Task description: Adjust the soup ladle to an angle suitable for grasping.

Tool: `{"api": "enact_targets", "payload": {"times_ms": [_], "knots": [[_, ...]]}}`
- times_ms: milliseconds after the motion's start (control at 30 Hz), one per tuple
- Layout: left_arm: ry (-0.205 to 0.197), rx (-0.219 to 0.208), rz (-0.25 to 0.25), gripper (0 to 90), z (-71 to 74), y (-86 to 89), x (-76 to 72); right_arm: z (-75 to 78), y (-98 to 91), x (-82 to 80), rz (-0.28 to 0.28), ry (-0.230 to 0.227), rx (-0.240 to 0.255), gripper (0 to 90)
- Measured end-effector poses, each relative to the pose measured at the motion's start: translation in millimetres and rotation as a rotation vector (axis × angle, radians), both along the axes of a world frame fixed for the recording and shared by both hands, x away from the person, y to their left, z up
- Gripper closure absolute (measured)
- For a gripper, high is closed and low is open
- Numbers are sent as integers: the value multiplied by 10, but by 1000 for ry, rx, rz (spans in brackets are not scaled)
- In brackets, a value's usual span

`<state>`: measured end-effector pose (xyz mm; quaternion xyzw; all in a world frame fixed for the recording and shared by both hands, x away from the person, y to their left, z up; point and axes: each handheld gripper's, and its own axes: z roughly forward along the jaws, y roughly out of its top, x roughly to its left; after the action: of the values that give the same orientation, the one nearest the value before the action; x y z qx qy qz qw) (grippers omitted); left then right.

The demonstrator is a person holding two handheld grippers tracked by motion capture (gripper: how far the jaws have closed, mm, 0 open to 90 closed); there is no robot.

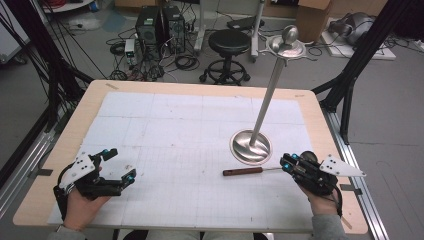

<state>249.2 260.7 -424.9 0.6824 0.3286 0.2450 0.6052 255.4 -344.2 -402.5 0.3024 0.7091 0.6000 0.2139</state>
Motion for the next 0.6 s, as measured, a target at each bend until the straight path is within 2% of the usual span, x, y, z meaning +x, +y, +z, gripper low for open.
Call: {"api": "enact_targets", "payload": {"times_ms": [33, 67, 133, 233, 300, 333, 400, 500, 600], "knots": [[4, 1, -1, 18, -2, 3, 3, -7, 0, 8, 14, 21, -14, 853], [8, -3, 4, 18, -5, 4, 3, -7, 0, 8, 14, 21, -14, 853], [7, -2, 8, 18, -5, 11, 5, -17, 6, 16, 29, 33, -48, 892], [-11, -8, 17, 18, 6, 13, -7, -28, -4, 35, 34, 53, -64, 894], [-17, -15, 18, 18, 14, 20, -13, -36, -17, 45, 17, 71, -69, 894], [-14, -18, 13, 18, 16, 24, -13, -52, -32, 53, -1, 94, -77, 894], [-13, -17, 13, 18, 12, 23, -8, -64, -37, 61, -7, 103, -79, 894], [-6, -11, 14, 18, 4, 15, 0, -128, -37, 119, -46, 186, -59, 894], [-4, -5, 10, 18, -1, 12, 6, -169, -29, 175, -61, 212, -92, 894]]}}
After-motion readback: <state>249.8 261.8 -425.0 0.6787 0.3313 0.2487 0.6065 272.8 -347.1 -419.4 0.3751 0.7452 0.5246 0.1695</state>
